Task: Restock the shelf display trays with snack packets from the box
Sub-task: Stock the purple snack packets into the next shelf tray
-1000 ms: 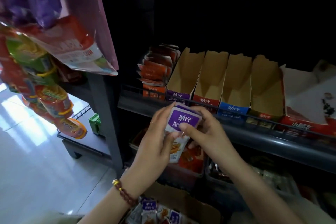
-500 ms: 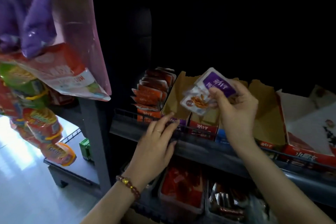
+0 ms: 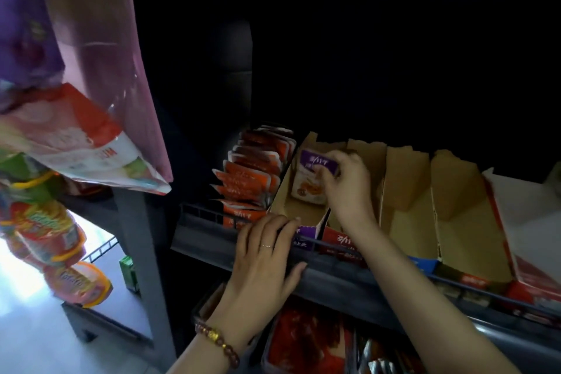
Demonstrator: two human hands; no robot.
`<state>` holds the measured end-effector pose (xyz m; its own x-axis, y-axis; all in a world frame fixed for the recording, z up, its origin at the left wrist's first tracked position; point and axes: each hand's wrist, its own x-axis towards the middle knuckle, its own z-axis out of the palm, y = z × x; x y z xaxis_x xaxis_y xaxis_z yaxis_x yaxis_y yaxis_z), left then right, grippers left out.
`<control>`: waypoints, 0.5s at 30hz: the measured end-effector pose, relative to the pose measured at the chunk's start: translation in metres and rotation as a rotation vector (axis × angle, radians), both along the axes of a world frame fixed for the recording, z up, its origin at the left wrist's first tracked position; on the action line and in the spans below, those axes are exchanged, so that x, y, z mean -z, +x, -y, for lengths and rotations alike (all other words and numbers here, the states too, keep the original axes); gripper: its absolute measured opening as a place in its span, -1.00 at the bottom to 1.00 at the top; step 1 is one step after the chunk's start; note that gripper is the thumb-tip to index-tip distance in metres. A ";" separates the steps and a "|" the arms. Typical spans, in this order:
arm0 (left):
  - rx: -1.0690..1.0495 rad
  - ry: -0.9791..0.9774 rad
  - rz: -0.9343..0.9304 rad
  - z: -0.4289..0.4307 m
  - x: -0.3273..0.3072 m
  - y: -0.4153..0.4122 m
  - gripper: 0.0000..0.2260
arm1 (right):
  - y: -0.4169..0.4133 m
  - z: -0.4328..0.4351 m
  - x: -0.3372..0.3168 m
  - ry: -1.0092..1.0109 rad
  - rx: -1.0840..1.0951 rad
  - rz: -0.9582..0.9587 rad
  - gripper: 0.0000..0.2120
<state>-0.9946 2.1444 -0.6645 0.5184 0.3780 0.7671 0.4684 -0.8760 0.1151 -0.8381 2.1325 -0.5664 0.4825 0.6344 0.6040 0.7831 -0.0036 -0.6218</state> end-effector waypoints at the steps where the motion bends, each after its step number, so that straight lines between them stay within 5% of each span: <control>1: 0.015 -0.029 0.013 -0.001 0.002 0.001 -0.53 | -0.001 0.000 -0.001 -0.081 0.093 0.104 -0.72; 11: 0.058 -0.148 -0.066 -0.003 -0.001 -0.003 -0.47 | -0.011 0.001 -0.020 -0.377 0.366 0.440 -0.72; 15: 0.084 -0.154 -0.112 -0.005 -0.003 -0.008 -0.45 | -0.015 0.001 -0.026 -0.482 0.403 0.425 -0.69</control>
<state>-1.0027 2.1493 -0.6612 0.6317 0.4383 0.6394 0.4114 -0.8886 0.2027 -0.8533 2.1319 -0.5401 0.5206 0.6989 0.4904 0.8354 -0.5355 -0.1238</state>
